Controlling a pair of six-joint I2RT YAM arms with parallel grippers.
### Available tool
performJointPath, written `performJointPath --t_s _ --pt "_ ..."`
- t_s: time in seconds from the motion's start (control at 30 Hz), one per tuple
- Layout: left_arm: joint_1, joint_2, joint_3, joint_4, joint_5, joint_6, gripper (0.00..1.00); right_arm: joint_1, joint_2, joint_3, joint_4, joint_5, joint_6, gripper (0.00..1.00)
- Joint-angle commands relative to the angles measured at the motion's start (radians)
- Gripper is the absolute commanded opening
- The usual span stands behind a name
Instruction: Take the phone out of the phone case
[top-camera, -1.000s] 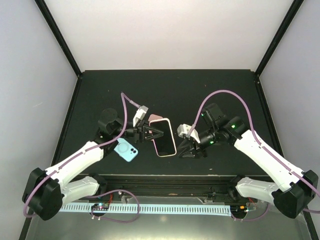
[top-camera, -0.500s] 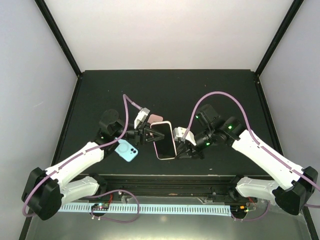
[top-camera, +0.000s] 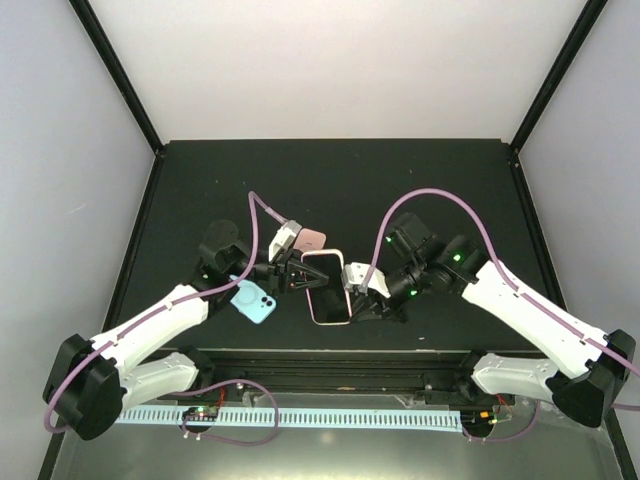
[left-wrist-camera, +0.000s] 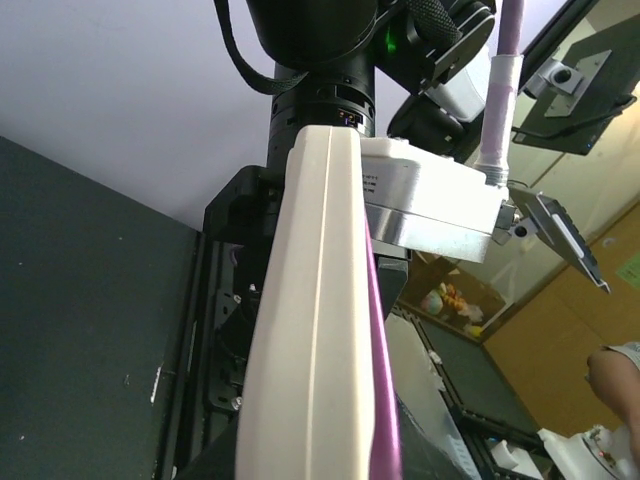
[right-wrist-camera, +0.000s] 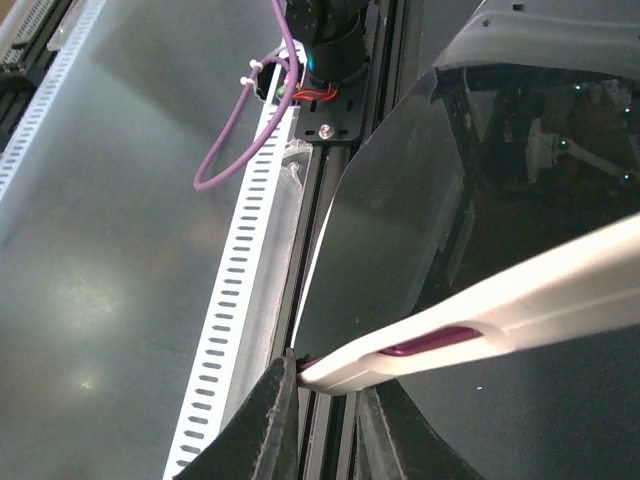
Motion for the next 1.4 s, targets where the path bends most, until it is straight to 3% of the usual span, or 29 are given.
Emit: performJointPath --t_s 0.0,0.27,0.43,0.53,0.73,1.03,1.37 --pt "-0.006 -0.006 -0.015 0.068 -0.053 -0.035 0.02 0.06 -0.025 0.031 0.08 0.035 -0.083 0.11" --pt "-0.014 -0.019 -0.043 0.189 -0.053 -0.175 0.02 0.08 -0.054 -0.012 0.2 0.156 -0.044 0.05" --pt "-0.015 -0.001 -0.033 0.269 -0.037 -0.286 0.02 0.079 -0.079 -0.043 0.28 0.272 -0.058 0.06" --pt "-0.02 0.023 -0.024 0.363 0.002 -0.371 0.02 0.079 -0.079 -0.028 0.25 0.259 -0.093 0.1" --pt "-0.023 -0.019 -0.022 0.217 0.018 -0.282 0.02 0.079 -0.092 -0.041 0.226 0.292 -0.123 0.11" --pt "-0.047 -0.02 -0.025 0.249 -0.027 -0.279 0.02 0.078 -0.103 -0.073 0.311 0.38 -0.061 0.07" --pt "-0.05 -0.015 -0.045 0.209 -0.046 -0.218 0.02 0.064 -0.116 -0.12 0.493 0.356 0.197 0.24"
